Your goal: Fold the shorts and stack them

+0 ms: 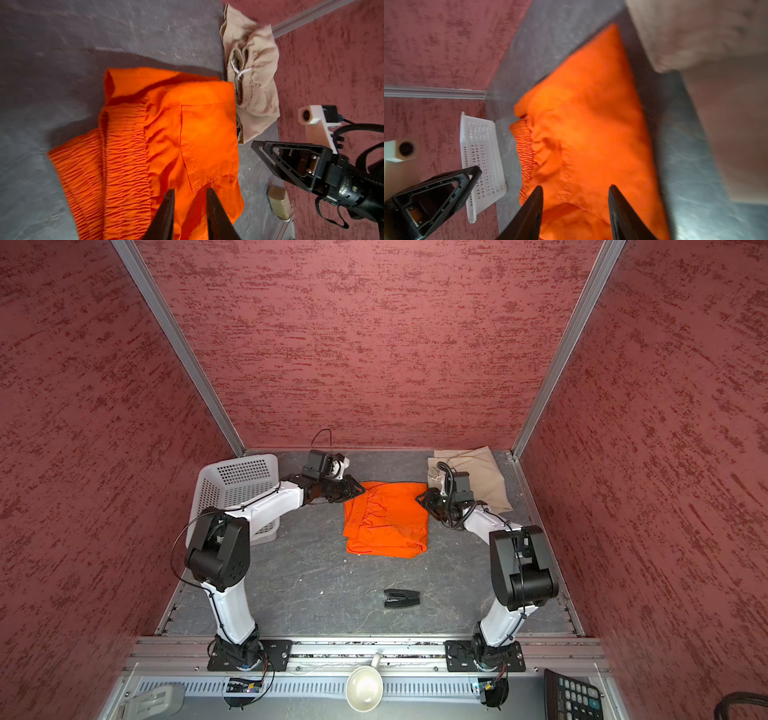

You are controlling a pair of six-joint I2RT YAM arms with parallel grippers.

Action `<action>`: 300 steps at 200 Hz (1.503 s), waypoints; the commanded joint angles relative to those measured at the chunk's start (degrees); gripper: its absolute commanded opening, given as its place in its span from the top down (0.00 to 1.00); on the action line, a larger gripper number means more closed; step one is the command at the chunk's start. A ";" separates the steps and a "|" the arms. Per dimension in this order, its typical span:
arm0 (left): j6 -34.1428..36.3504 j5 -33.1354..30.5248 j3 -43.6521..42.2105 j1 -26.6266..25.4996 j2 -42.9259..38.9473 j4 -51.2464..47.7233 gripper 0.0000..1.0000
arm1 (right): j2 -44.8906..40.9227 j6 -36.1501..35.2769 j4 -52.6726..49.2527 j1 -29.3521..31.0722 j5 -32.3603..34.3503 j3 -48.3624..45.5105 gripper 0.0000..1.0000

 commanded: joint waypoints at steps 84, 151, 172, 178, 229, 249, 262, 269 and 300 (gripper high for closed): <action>7.29 -4.11 -4.12 -0.64 9.34 -9.05 0.79 | 7.07 -0.31 14.25 -2.77 -9.56 -6.14 0.47; 7.37 -4.10 -5.43 -0.64 9.60 -6.95 0.79 | 14.96 3.67 22.24 0.22 -13.34 -2.40 0.46; 7.38 -4.15 -5.32 -0.64 9.60 -6.81 0.79 | 16.60 5.24 25.48 1.60 -14.74 -1.20 0.46; 7.38 -4.03 -5.29 -0.72 9.60 -6.67 0.79 | 16.99 5.54 26.10 2.01 -15.00 -0.78 0.46; 7.25 -4.36 -4.91 -1.16 8.91 -6.56 0.79 | 20.01 7.58 26.56 5.07 -12.94 2.54 0.62; 6.48 -4.96 -4.08 -1.25 8.34 -7.20 0.77 | 18.02 5.17 19.64 5.12 -7.44 4.33 0.91; 5.81 -5.57 -2.72 -1.31 7.60 -8.28 0.75 | 16.07 0.27 9.48 5.11 -2.29 8.16 1.00; 5.50 -6.09 -1.96 -1.29 6.97 -8.94 0.74 | 15.15 -3.49 3.23 5.12 0.74 11.43 1.00; 4.74 -7.75 0.02 -1.17 3.59 -9.92 0.73 | 14.64 -19.00 -17.60 4.95 13.58 25.50 1.00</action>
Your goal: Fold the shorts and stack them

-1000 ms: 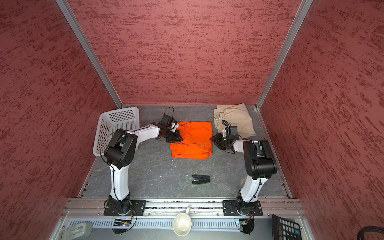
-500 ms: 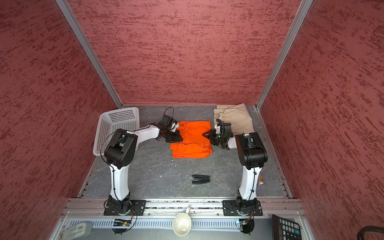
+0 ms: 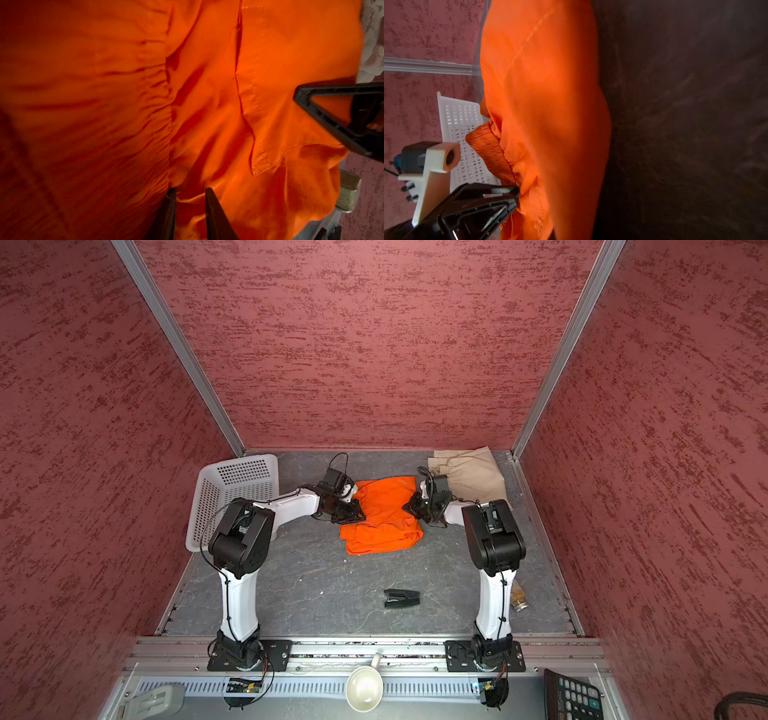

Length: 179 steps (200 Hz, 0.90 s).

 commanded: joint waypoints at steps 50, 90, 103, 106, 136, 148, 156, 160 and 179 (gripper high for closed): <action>-0.12 -5.26 2.66 1.53 -6.23 -5.71 0.72 | 4.80 -30.82 -33.61 -1.52 23.28 30.82 1.00; -0.37 -6.40 1.22 2.79 -8.77 -6.86 0.71 | 9.31 -36.27 -41.98 -2.23 24.87 46.40 1.00; -0.56 -6.85 0.67 3.06 -9.64 -7.18 0.71 | 9.94 -37.14 -45.37 -2.45 25.23 51.14 1.00; -0.61 -7.04 0.52 3.11 -9.88 -7.12 0.71 | 10.04 -37.31 -46.34 -2.53 25.23 52.08 1.00; -1.00 -7.82 -0.48 3.65 -11.14 -7.10 0.71 | 10.31 -39.48 -53.76 -3.13 26.51 60.37 1.00; -1.10 -7.90 -0.53 3.72 -11.21 -7.19 0.71 | 10.11 -40.23 -55.65 -3.55 26.86 62.29 1.00; -1.10 -7.83 -0.44 3.71 -11.13 -7.19 0.71 | 9.99 -40.64 -56.75 -3.91 26.89 63.39 1.00; -1.10 -7.79 -0.42 3.73 -11.07 -7.23 0.71 | 9.90 -40.80 -57.26 -4.06 26.96 63.90 1.00; -1.19 -7.59 0.08 3.70 -10.78 -7.30 0.71 | 9.48 -41.73 -59.23 -4.88 27.51 66.00 1.00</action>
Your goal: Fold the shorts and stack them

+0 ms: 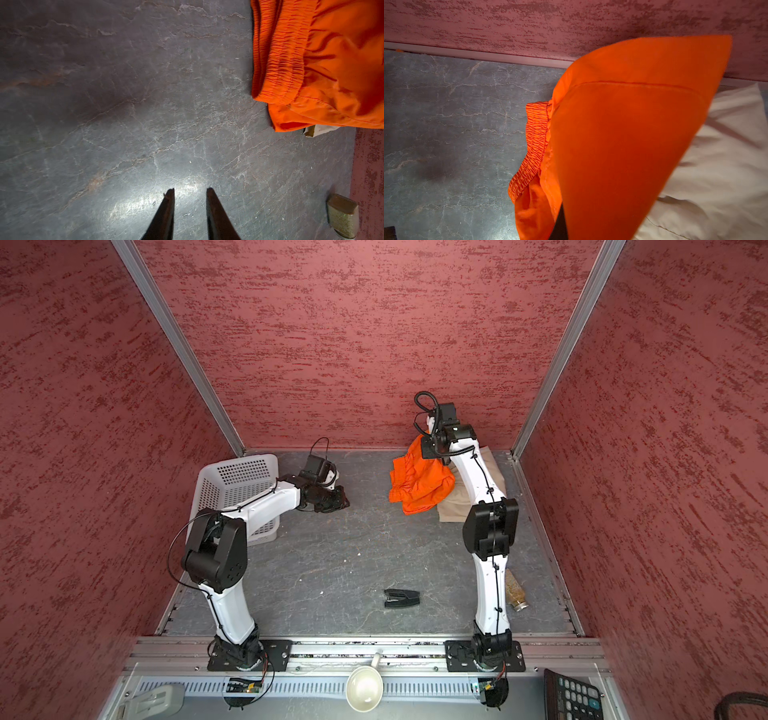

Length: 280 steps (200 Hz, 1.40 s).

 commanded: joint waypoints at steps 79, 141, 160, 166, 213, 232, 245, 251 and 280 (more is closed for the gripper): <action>-0.16 -0.66 1.62 0.29 -1.04 -1.16 0.71 | -3.77 -3.88 -11.51 -3.77 -0.05 10.90 1.00; -0.16 -0.63 2.19 0.23 -1.16 -1.34 0.71 | -3.74 -4.59 -13.06 -6.92 -1.63 12.50 1.00; -0.09 -0.76 2.09 0.20 -1.51 -1.45 0.71 | -4.36 -4.60 -13.09 -7.47 -3.82 12.49 1.00; -0.16 -0.78 2.08 0.19 -1.56 -1.49 0.71 | -4.38 -4.60 -13.10 -7.71 -3.86 12.29 1.00; -0.25 -1.20 2.00 0.20 -1.90 -1.69 0.71 | -1.41 -4.14 -12.64 -12.03 1.61 10.67 1.00; -0.33 -1.83 1.65 0.23 -2.31 -1.95 0.71 | 1.06 -3.72 -11.60 -14.46 4.52 9.14 1.00; -0.42 -2.09 1.39 0.27 -2.62 -2.01 0.71 | 2.77 -2.75 -9.99 -16.21 5.44 7.04 1.00; -0.42 -2.29 1.32 0.28 -2.82 -2.12 0.70 | 3.61 -1.97 -9.15 -16.88 6.58 6.01 1.00; -0.58 -3.82 1.24 0.37 -4.11 -2.91 0.68 | 7.15 0.08 -4.14 -19.69 12.42 2.66 0.76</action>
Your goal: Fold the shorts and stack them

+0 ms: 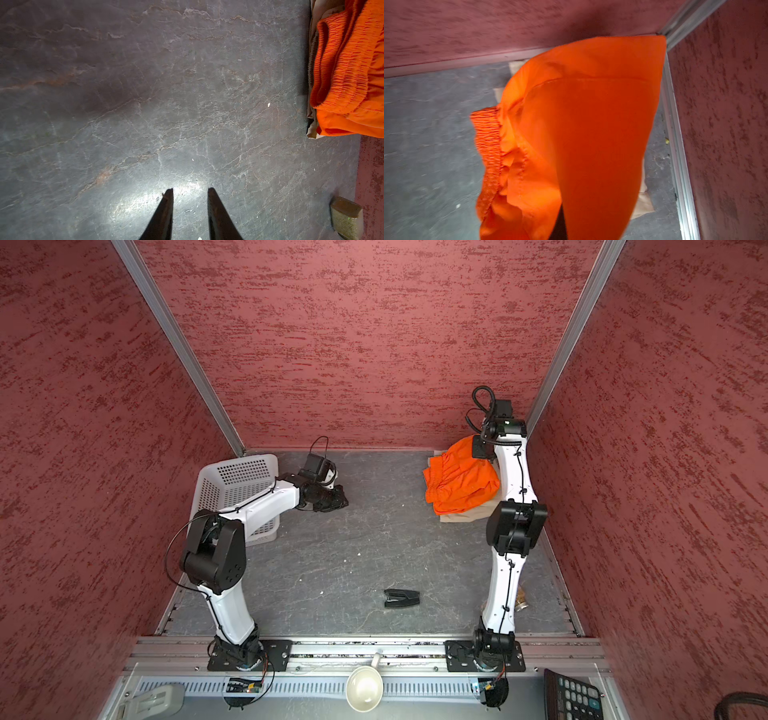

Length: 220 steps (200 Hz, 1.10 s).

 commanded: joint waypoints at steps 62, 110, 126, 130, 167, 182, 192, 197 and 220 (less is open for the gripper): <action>-2.44 -3.80 -2.46 2.29 -7.58 1.09 0.49 | 0.29 5.99 8.09 -5.01 10.45 -3.08 0.01; 0.37 -13.32 -11.29 2.79 -16.11 8.72 0.26 | -26.80 9.01 34.84 -4.89 3.14 -40.18 0.01; 2.67 -17.96 -16.68 2.88 -21.54 12.95 0.02 | -37.60 10.87 47.16 -4.93 1.74 -56.69 0.01; 3.26 -19.29 -18.29 2.96 -23.05 14.06 0.00 | -40.15 11.41 49.93 -4.89 1.76 -60.42 0.01; 11.36 -32.28 -34.47 3.42 -38.72 28.11 0.00 | -56.12 13.60 59.88 -4.98 2.34 -84.11 0.01; 15.30 -36.36 -41.05 4.13 -44.11 34.35 0.00 | -59.49 13.98 61.35 -4.95 1.81 -90.46 0.01; 17.18 -37.99 -45.03 5.35 -46.73 37.74 0.00 | -61.43 14.40 63.74 -4.98 1.24 -94.65 0.01; 18.19 -38.11 -46.86 6.16 -47.66 39.32 0.00 | -62.35 14.20 65.58 -5.00 0.55 -96.82 0.01; 20.34 -38.58 -54.03 9.46 -49.78 45.25 0.00 | -66.51 12.33 82.10 -4.98 -4.20 -108.91 0.01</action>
